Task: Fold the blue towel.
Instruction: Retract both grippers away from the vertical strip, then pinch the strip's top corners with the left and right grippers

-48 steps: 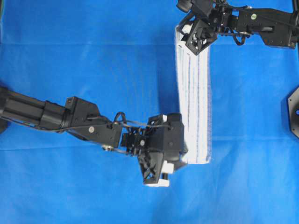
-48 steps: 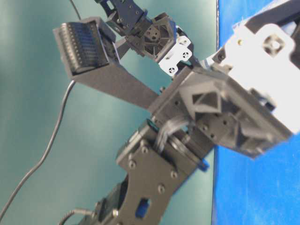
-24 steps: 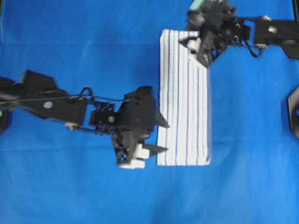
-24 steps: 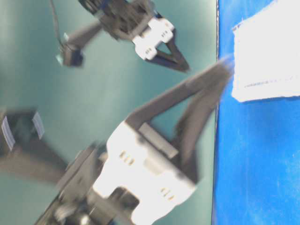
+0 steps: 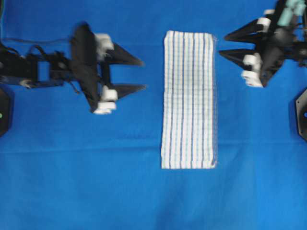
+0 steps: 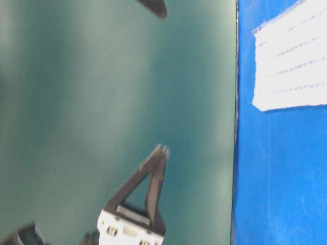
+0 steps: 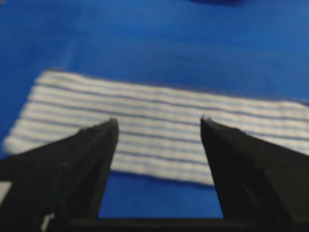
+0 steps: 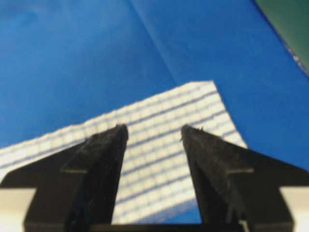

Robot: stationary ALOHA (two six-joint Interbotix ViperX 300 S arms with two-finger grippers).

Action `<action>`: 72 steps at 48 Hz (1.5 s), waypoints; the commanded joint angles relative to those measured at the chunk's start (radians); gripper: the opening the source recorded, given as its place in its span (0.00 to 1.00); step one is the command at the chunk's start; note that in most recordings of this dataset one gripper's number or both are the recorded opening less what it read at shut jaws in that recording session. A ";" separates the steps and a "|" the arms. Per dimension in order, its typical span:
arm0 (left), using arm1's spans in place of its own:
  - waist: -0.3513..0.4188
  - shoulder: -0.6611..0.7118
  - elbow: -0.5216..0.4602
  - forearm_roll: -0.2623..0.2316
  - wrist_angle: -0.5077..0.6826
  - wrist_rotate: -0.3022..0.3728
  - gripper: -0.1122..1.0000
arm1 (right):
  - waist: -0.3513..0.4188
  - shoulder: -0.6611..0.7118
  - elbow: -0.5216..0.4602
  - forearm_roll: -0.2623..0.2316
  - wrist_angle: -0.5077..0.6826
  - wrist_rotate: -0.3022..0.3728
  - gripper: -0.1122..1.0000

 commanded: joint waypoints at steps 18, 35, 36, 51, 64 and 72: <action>0.031 -0.023 0.021 0.002 -0.040 0.003 0.66 | -0.018 -0.074 0.063 0.014 -0.017 0.003 0.59; 0.143 0.170 -0.126 0.002 0.005 0.040 0.69 | -0.183 0.121 0.014 0.011 -0.041 0.002 0.59; 0.149 0.190 -0.140 0.003 0.009 0.043 0.70 | -0.189 0.140 0.006 0.011 -0.044 0.002 0.59; 0.236 0.465 -0.314 0.002 0.038 0.055 0.84 | -0.261 0.431 -0.075 0.008 -0.133 -0.002 0.61; 0.287 0.621 -0.413 0.003 0.015 0.055 0.84 | -0.314 0.569 -0.107 0.006 -0.202 -0.006 0.62; 0.313 0.686 -0.456 0.003 0.000 0.058 0.84 | -0.330 0.634 -0.109 0.006 -0.275 -0.006 0.62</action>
